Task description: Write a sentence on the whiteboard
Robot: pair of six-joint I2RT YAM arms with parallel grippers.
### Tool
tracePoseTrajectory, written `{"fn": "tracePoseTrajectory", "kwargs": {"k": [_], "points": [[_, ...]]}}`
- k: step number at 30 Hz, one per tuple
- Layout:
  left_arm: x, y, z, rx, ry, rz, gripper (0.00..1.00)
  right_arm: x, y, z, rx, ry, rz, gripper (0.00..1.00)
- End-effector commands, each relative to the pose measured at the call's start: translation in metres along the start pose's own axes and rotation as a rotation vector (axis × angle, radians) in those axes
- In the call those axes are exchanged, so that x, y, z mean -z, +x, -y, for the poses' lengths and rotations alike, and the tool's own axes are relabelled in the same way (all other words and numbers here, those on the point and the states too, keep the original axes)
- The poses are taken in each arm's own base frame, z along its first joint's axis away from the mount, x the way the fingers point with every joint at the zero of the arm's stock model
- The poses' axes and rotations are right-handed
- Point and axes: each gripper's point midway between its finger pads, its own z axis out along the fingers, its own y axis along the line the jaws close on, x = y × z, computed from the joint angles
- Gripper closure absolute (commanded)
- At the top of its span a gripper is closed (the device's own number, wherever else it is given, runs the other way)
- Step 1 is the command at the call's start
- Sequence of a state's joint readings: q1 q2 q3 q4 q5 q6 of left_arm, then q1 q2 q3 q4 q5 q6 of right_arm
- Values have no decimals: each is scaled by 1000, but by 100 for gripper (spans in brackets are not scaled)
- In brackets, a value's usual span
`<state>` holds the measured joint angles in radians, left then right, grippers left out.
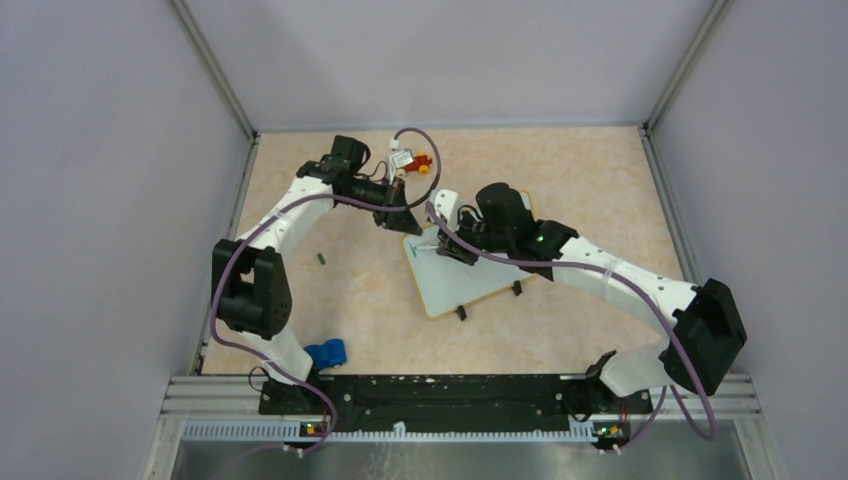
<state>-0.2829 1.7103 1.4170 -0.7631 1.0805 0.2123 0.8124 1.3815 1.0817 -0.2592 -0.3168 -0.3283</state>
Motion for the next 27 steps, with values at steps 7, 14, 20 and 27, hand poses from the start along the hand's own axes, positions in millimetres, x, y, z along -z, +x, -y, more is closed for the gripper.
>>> {"fn": "tracePoseTrajectory", "kwargs": {"k": [7, 14, 20, 27], "points": [[-1, -1, 6, -21, 26, 7, 100, 11, -41, 29, 21, 102, 97, 100], [-1, -1, 6, -22, 25, 6, 100, 8, -25, 22, 13, 77, 60, 100], [0, 0, 6, -25, 23, 6, 100, 11, -12, 15, 13, 57, 36, 100], [-1, 0, 5, -24, 22, 5, 100, 14, 0, 8, 5, 41, 16, 100]]}}
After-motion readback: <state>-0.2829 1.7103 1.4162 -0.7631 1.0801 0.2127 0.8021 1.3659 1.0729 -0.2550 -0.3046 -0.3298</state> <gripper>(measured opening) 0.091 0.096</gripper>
